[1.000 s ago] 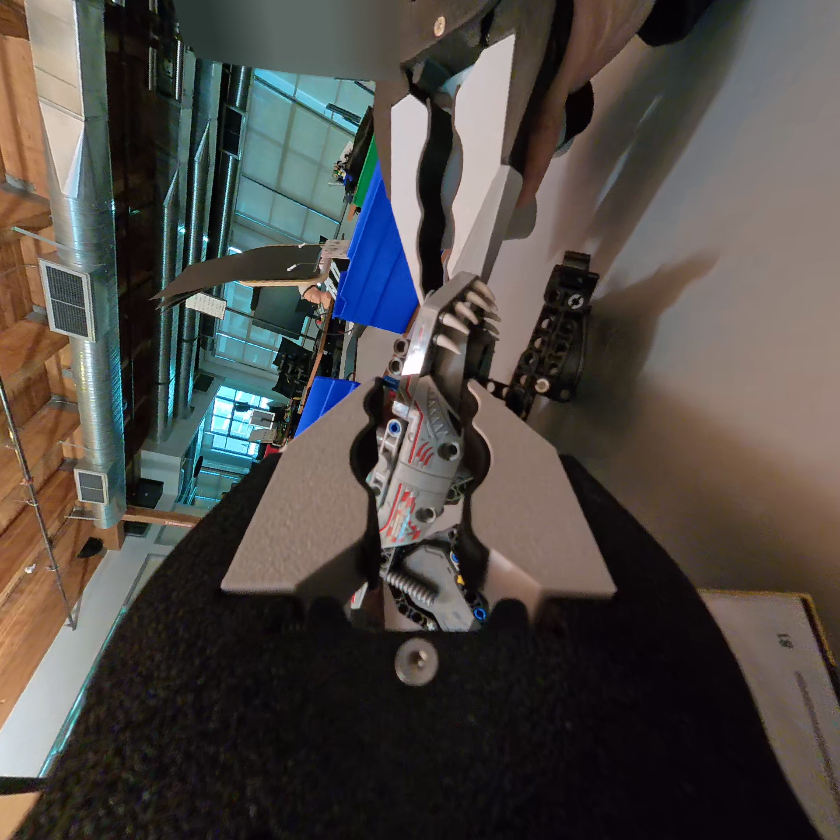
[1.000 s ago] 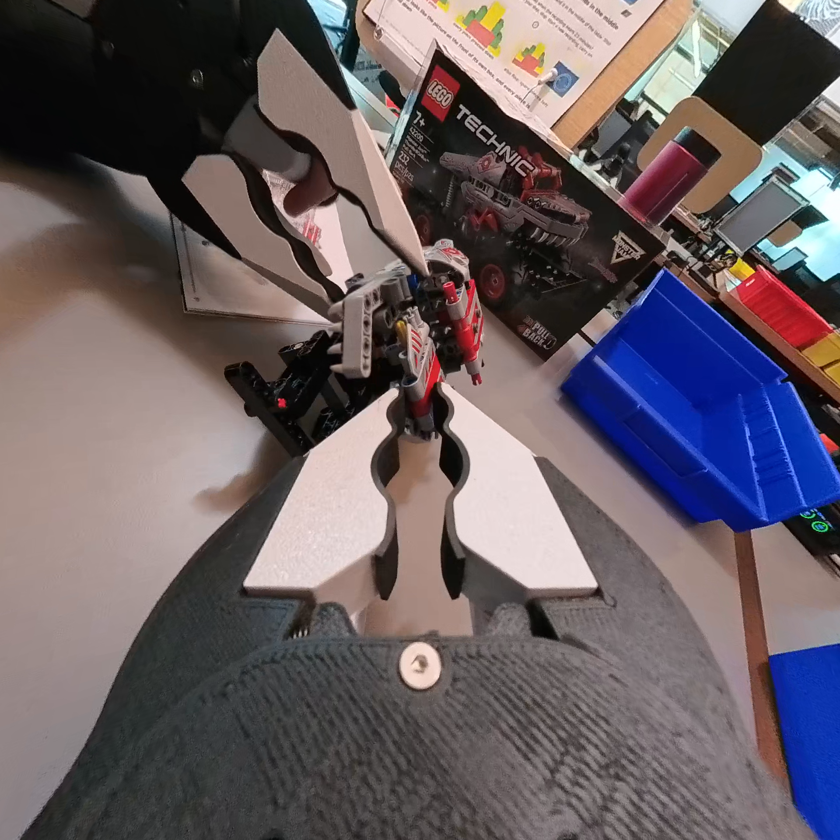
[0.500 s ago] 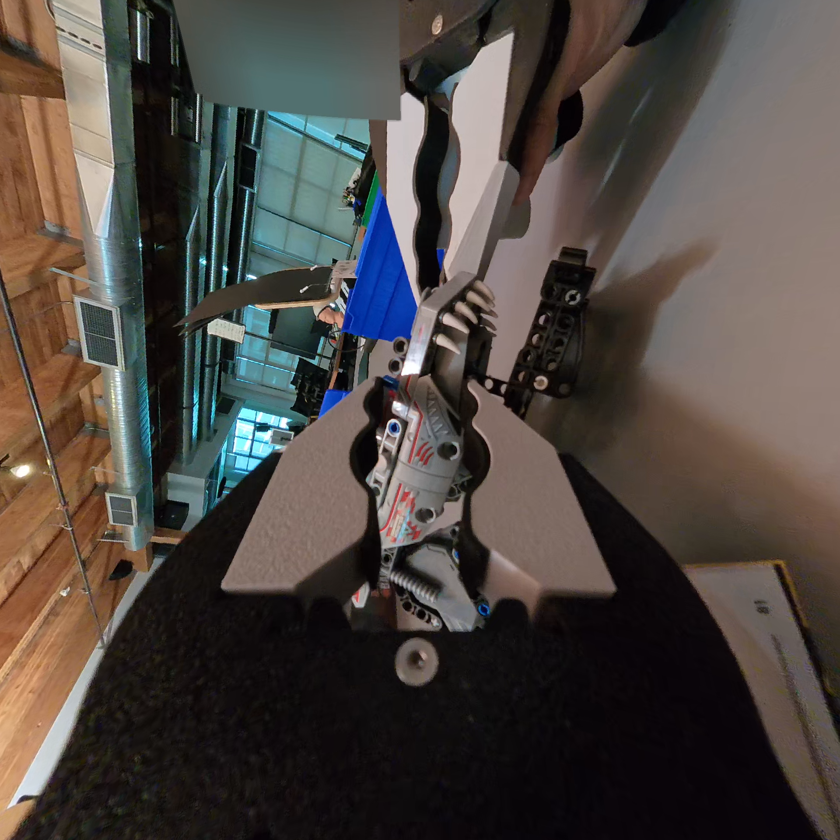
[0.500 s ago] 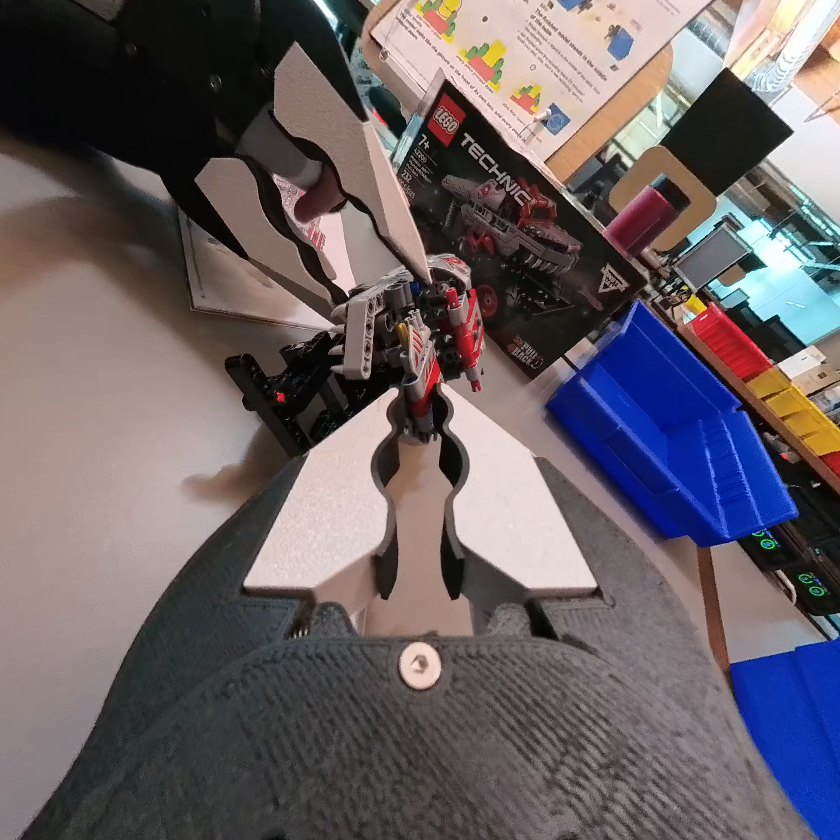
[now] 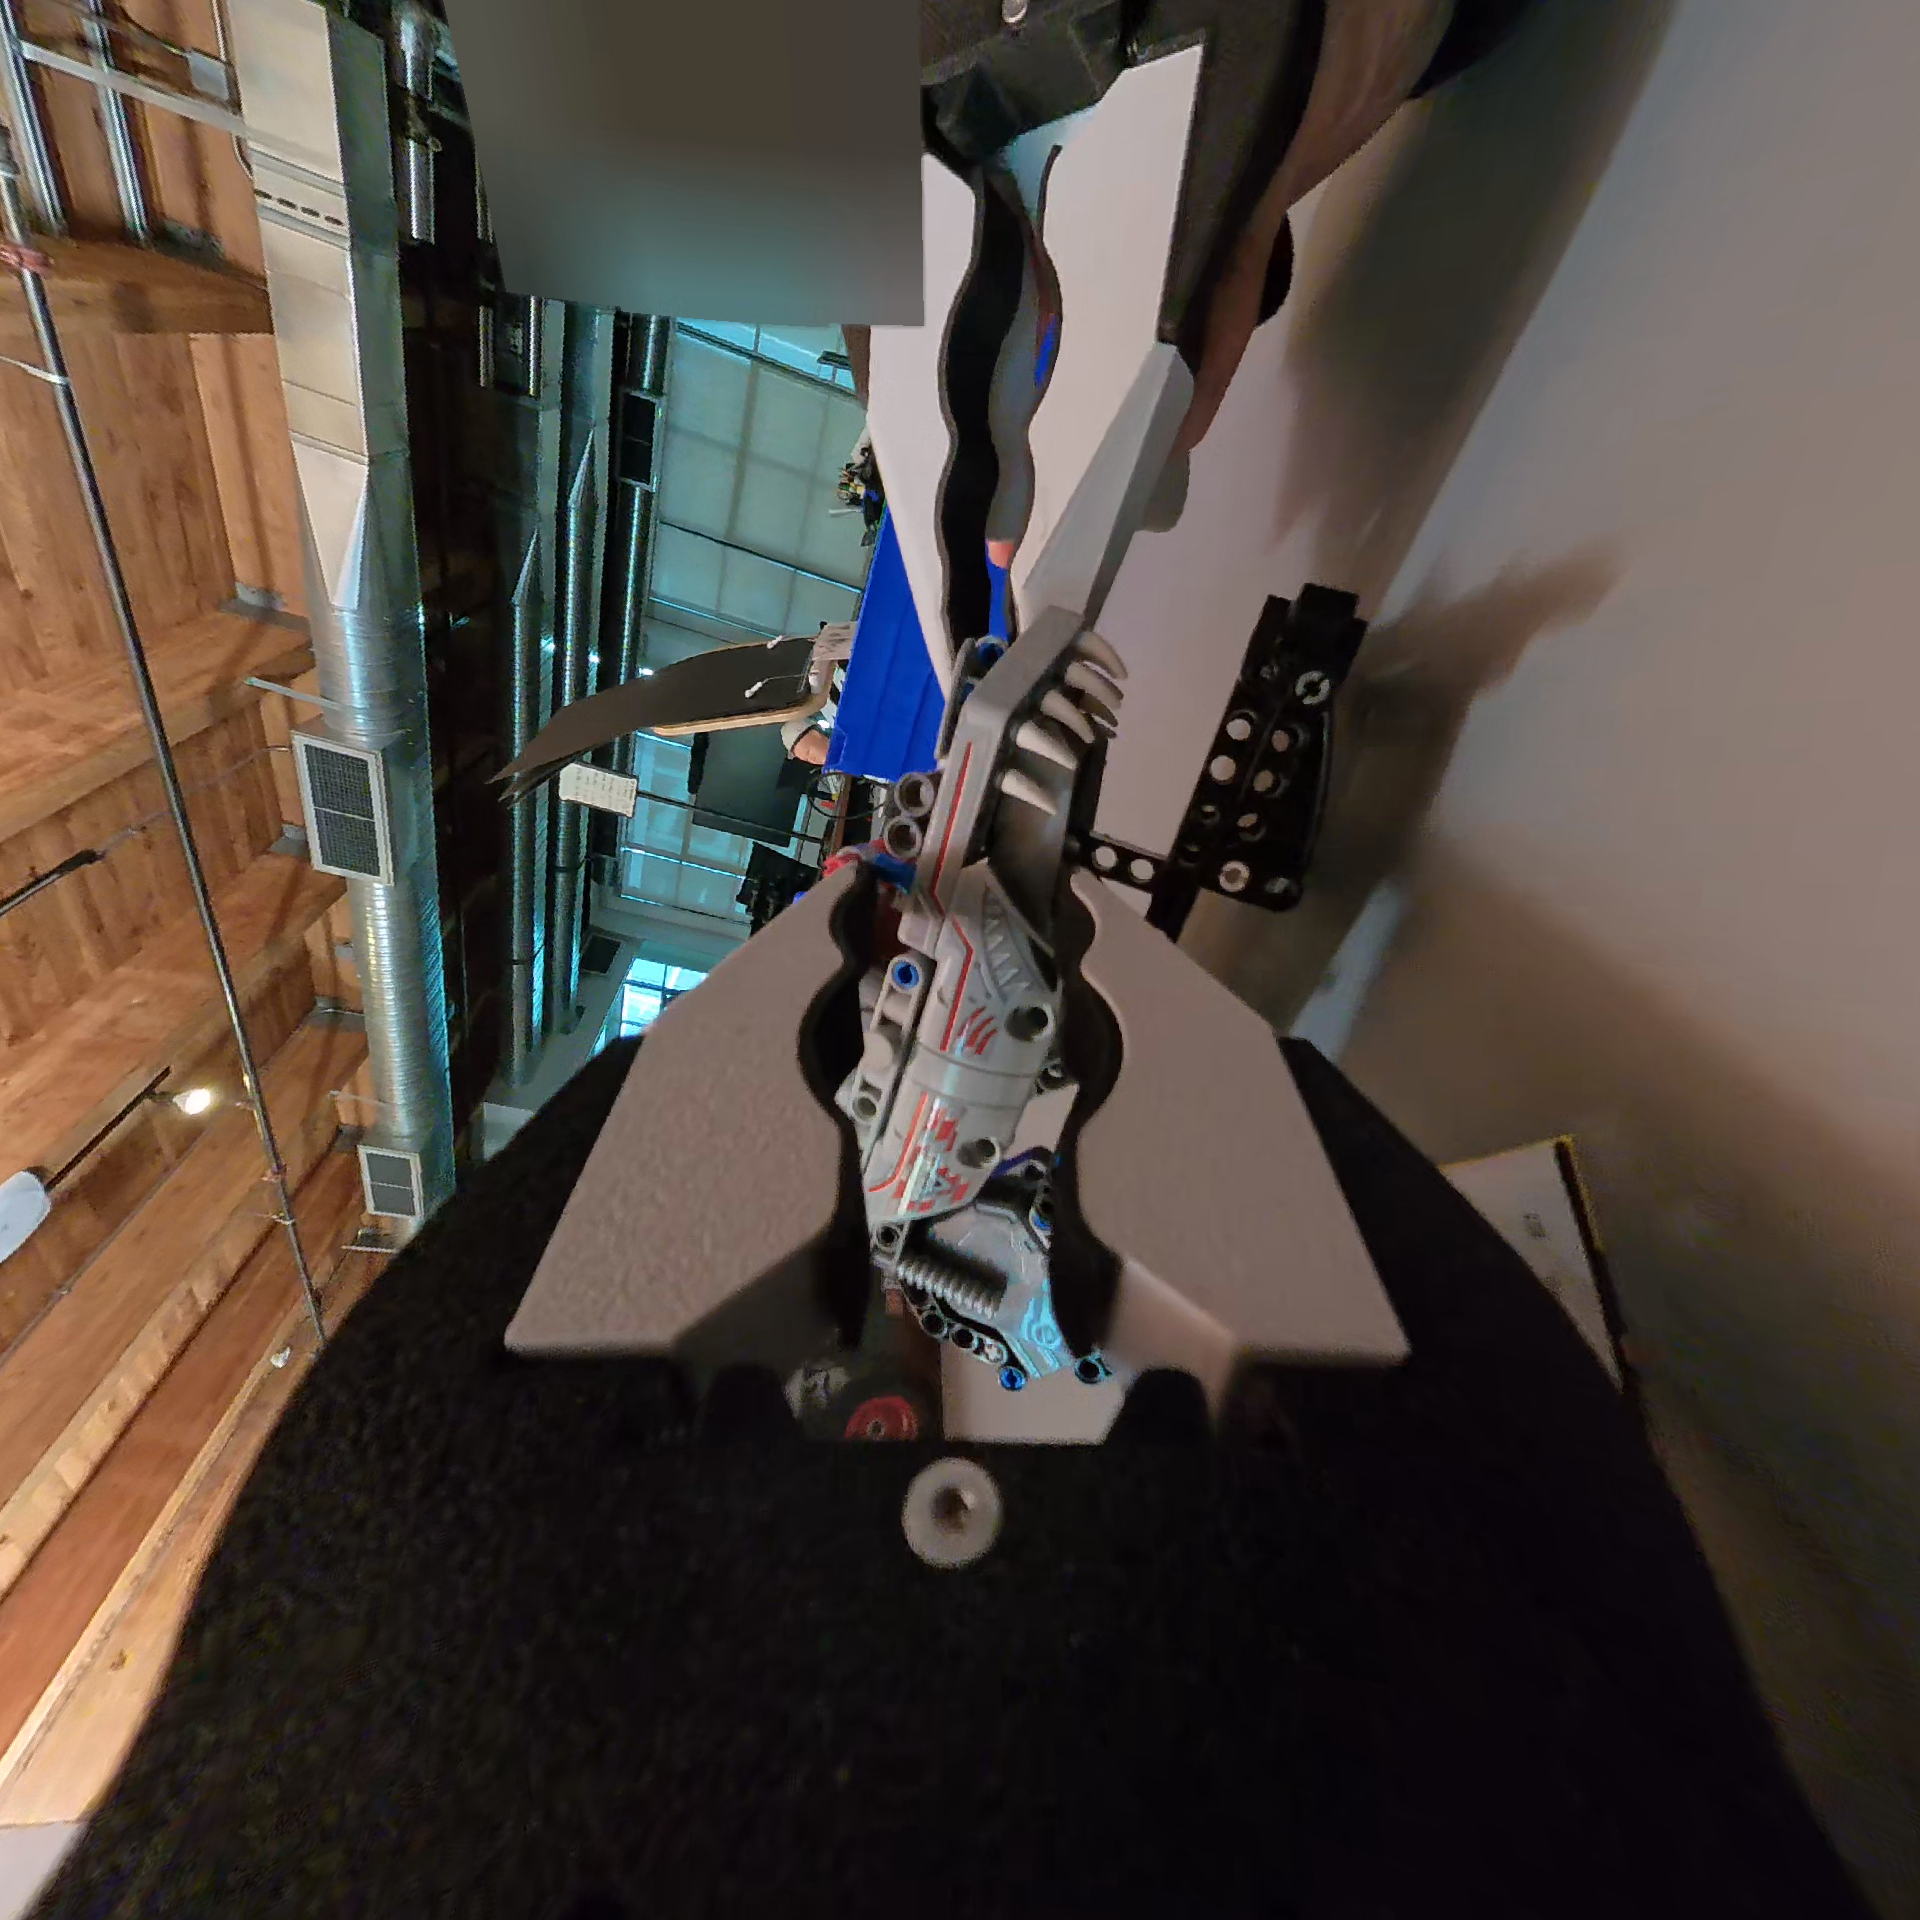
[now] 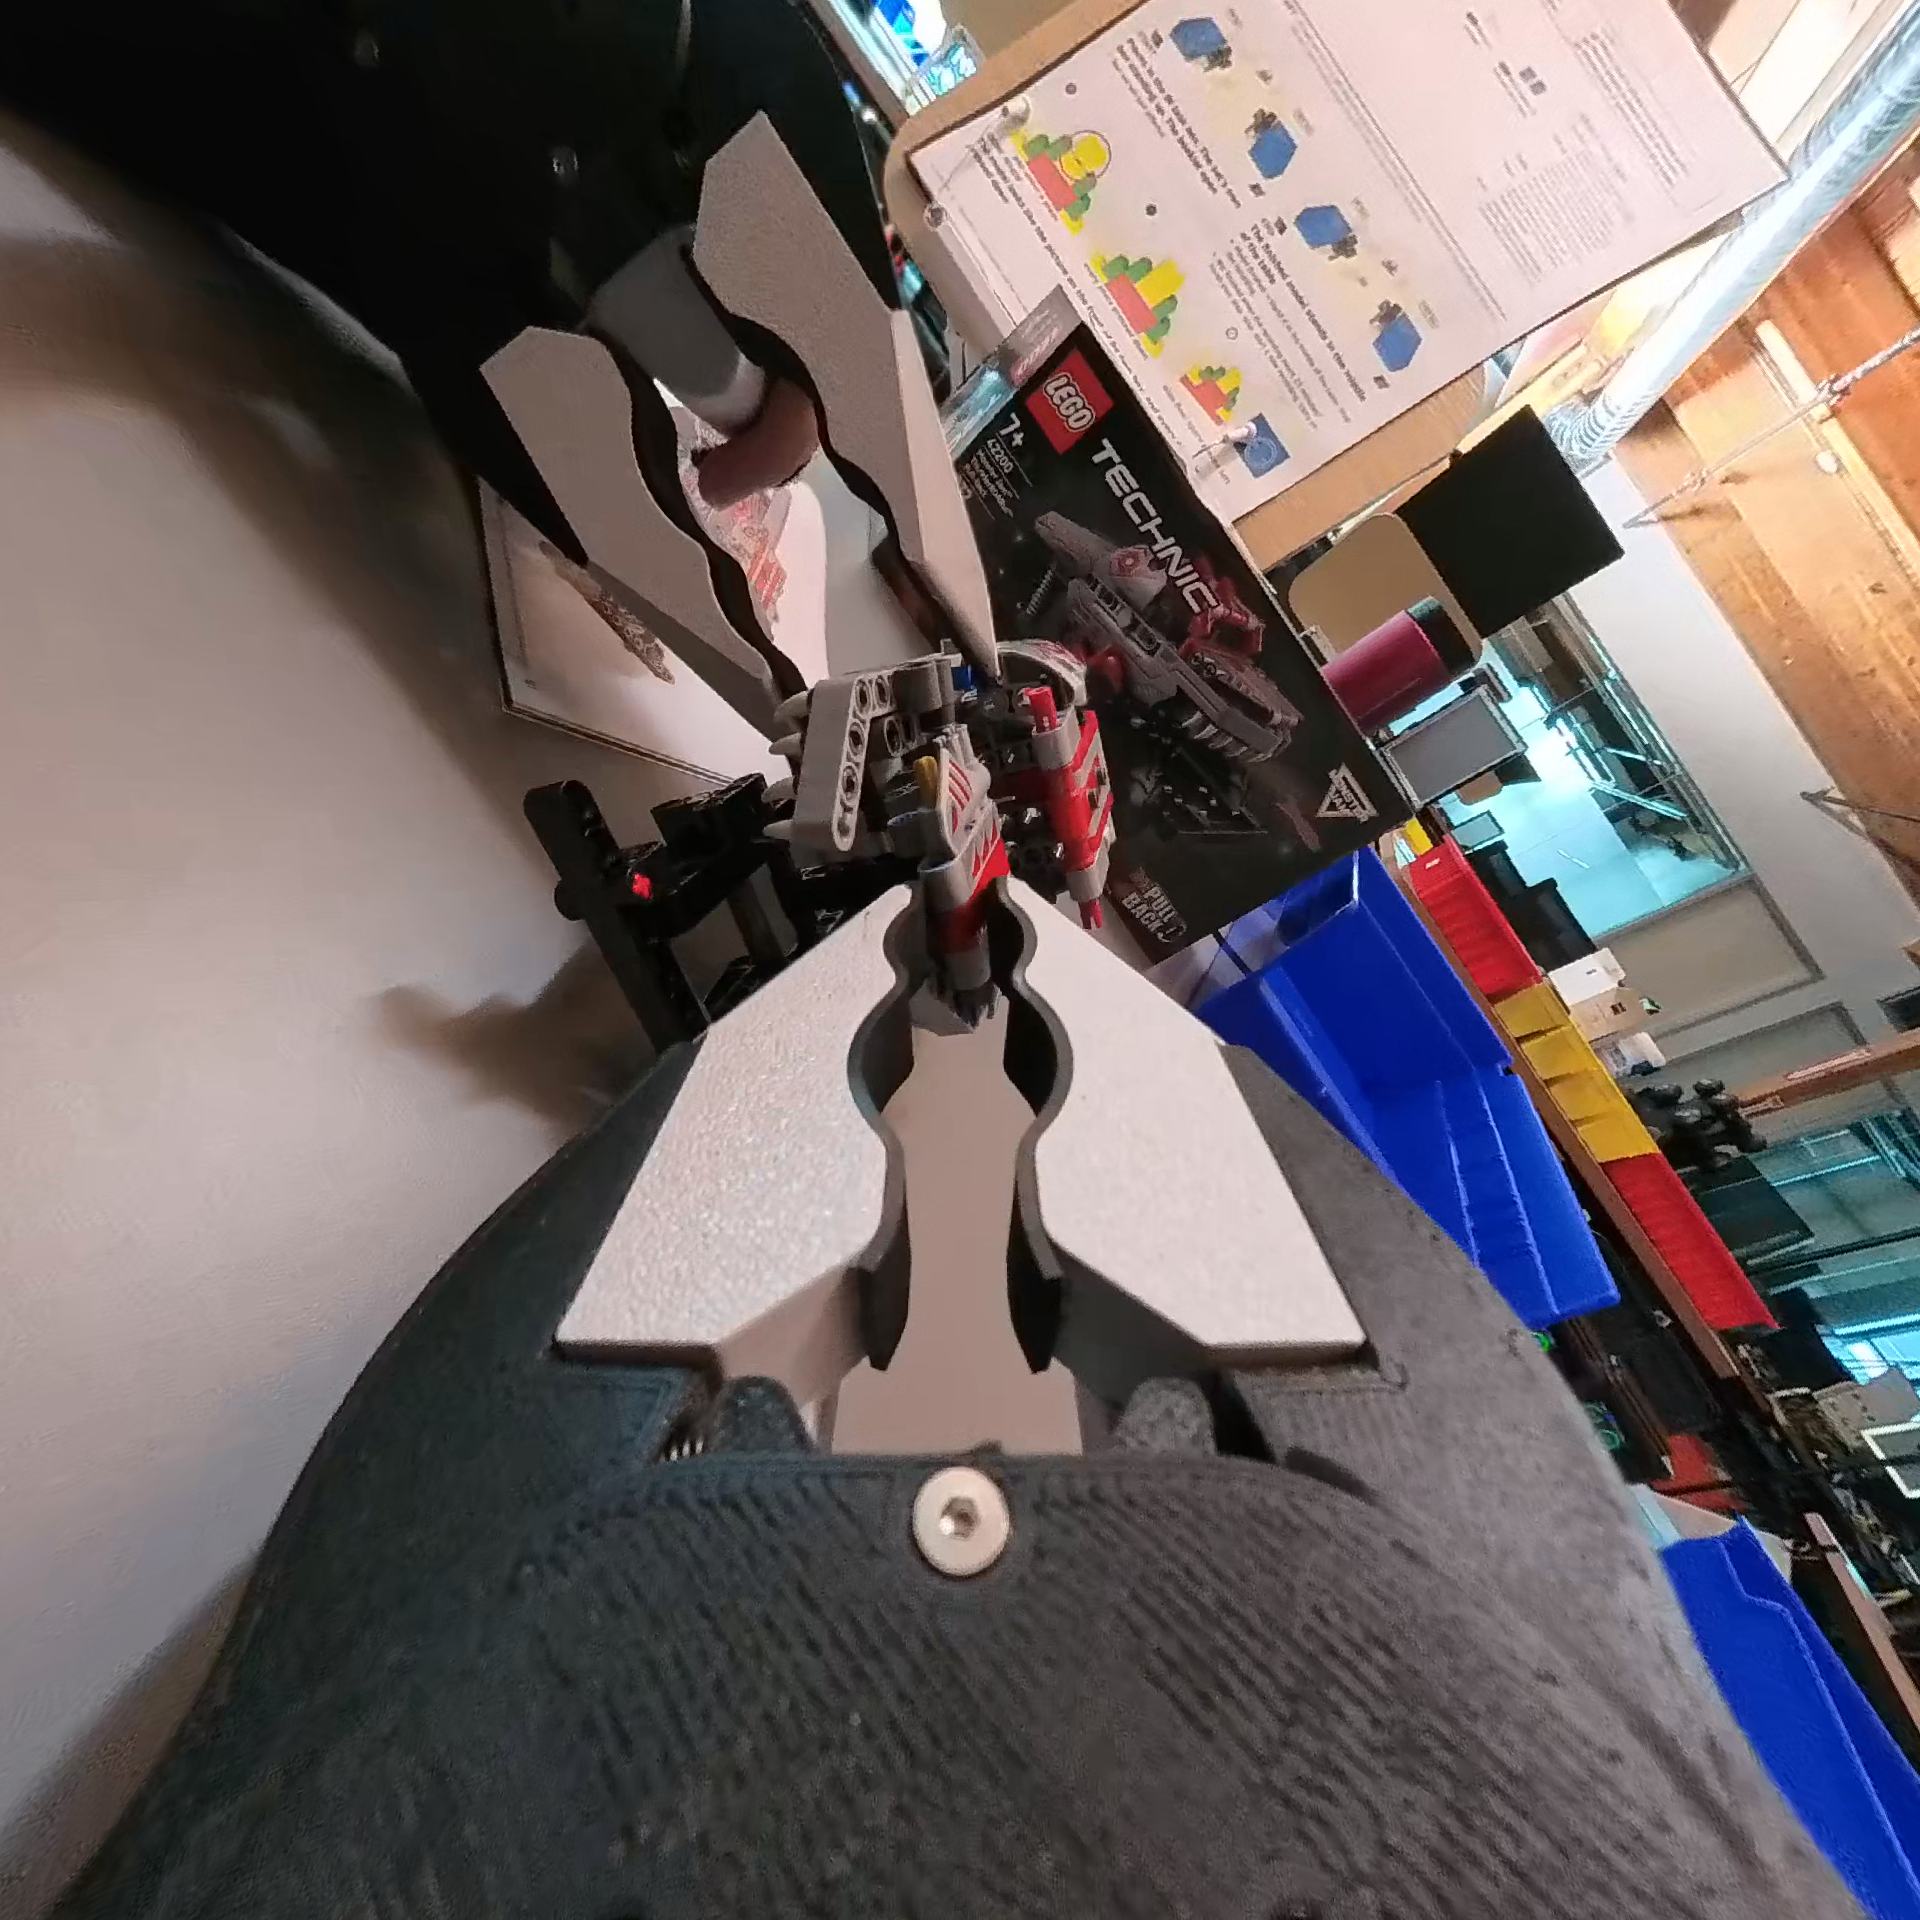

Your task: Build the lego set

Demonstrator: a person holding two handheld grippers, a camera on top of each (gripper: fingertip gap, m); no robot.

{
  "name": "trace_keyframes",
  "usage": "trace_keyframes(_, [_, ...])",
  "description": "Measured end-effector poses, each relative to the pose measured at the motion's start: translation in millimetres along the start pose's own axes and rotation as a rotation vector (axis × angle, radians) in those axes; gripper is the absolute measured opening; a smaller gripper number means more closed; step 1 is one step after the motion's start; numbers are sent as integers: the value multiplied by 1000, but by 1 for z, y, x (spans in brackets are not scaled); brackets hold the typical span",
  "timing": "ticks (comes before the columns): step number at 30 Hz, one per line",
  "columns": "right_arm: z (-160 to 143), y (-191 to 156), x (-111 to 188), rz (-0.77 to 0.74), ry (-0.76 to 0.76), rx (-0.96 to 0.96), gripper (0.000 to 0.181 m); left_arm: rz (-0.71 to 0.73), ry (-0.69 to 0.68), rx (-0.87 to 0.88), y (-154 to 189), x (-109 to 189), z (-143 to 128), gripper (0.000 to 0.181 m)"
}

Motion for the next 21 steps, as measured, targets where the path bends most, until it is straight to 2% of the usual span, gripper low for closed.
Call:
trace_keyframes(6, [-1, 2, -2, 0, 6, -40, 9, 4, -24, 94, -3, -2, -1, 30])
trace_keyframes(18, [-1, 1, -4, 15, 47, -93, 9, 13, -23, 18, 0, -4, -2, 30])
trace_keyframes(21, [-1, 2, -3, 60, 76, -136, 10, 17, -25, 13, 0, -4, -3, 30])
Point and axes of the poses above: each gripper's, where its closed fingertips meet, x back along the fingers, z out of its top, y = z × x across the jaws, the point moved 7 cm from there along x, back along the fingers, and after that the axes turned 8 degrees about z, right-handed, at the moved point
